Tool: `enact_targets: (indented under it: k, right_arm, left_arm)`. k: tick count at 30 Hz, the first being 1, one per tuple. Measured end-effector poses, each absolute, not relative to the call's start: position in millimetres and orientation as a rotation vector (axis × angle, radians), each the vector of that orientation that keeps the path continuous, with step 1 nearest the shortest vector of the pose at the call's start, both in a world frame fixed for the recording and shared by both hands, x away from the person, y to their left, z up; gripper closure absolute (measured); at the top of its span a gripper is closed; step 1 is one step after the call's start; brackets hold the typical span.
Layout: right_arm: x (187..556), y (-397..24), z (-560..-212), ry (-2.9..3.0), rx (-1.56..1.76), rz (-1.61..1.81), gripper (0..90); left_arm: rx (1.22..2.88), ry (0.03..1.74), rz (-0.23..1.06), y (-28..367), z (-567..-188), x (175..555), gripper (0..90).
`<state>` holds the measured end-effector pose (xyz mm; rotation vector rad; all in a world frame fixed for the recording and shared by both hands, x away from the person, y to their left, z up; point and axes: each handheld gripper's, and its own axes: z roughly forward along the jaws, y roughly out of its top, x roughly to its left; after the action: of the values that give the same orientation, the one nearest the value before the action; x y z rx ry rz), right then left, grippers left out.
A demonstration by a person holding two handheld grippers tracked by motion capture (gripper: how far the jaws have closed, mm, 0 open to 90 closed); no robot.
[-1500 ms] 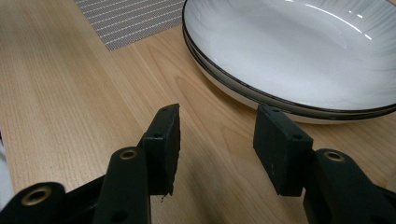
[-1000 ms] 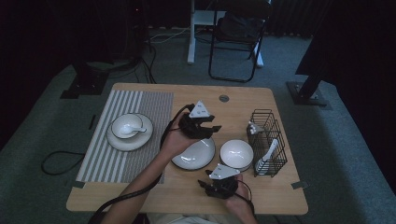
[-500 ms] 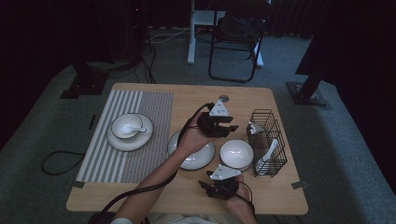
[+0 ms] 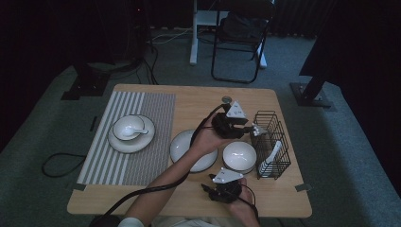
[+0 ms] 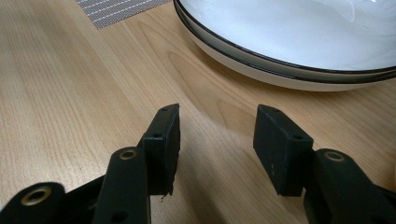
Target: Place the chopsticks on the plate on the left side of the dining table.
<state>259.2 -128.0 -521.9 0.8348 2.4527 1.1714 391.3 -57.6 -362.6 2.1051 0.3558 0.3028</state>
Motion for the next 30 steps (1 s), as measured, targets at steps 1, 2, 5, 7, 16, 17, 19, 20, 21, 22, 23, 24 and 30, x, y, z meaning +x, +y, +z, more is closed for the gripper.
enact_targets:
  k: [1, 2, 5, 7, 16, 17, 19, 20, 21, 22, 23, 24, 30]
  right_arm:
    - [259.1, -127.7, -522.0, 2.454, 0.836, 1.172, 50.7]
    - [258.9, -127.4, -522.2, 2.454, 0.836, 1.17, 50.6]
    - [259.3, -127.1, -523.3, 2.455, 0.833, 1.163, 50.6]
    - [259.2, -126.9, -523.5, 2.455, 0.835, 1.164, 50.6]
    - [259.1, -127.1, -523.8, 2.459, 0.83, 1.162, 50.5]
    - [259.0, -127.1, -523.9, 2.46, 0.831, 1.162, 50.5]
    - [259.1, -127.0, -524.1, 2.462, 0.828, 1.16, 50.5]
    - [258.9, -126.8, -524.2, 2.464, 0.832, 1.159, 50.5]
    - [258.8, -126.6, -524.4, 2.464, 0.832, 1.159, 50.5]
    - [258.8, -126.6, -524.6, 2.465, 0.829, 1.159, 50.5]
    - [258.8, -126.4, -524.8, 2.466, 0.829, 1.16, 50.5]
    - [258.8, -126.3, -524.9, 2.466, 0.828, 1.16, 50.5]
    - [258.9, -126.4, -525.0, 2.467, 0.83, 1.162, 50.5]
  left_arm:
    - [2.102, 0.355, 0.301, -58.4, -362.2, 391.5, 67.0]
    - [2.101, 0.355, 0.3, -59.1, -361.7, 391.4, 67.1]
    - [2.103, 0.355, 0.31, -61.8, -361.2, 391.9, 68.0]
    - [2.109, 0.358, 0.316, -63.6, -361.6, 394.1, 70.3]
    - [2.126, 0.384, 0.31, -77.4, -365.6, 404.3, 78.6]
    - [2.125, 0.389, 0.304, -79.3, -366.4, 405.2, 78.5]
    - [2.13, 0.394, 0.298, -83.0, -367.5, 407.3, 78.5]
    - [2.13, 0.397, 0.292, -84.8, -368.2, 408.3, 78.6]
    - [2.133, 0.398, 0.289, -86.4, -368.9, 409.4, 78.6]
    - [2.135, 0.402, 0.287, -88.1, -369.7, 410.3, 78.7]
    - [2.14, 0.405, 0.285, -89.4, -370.5, 411.2, 79.6]
    - [2.144, 0.407, 0.282, -90.7, -371.4, 412.1, 79.6]
    - [2.143, 0.424, 0.277, -93.7, -372.6, 415.5, 80.1]
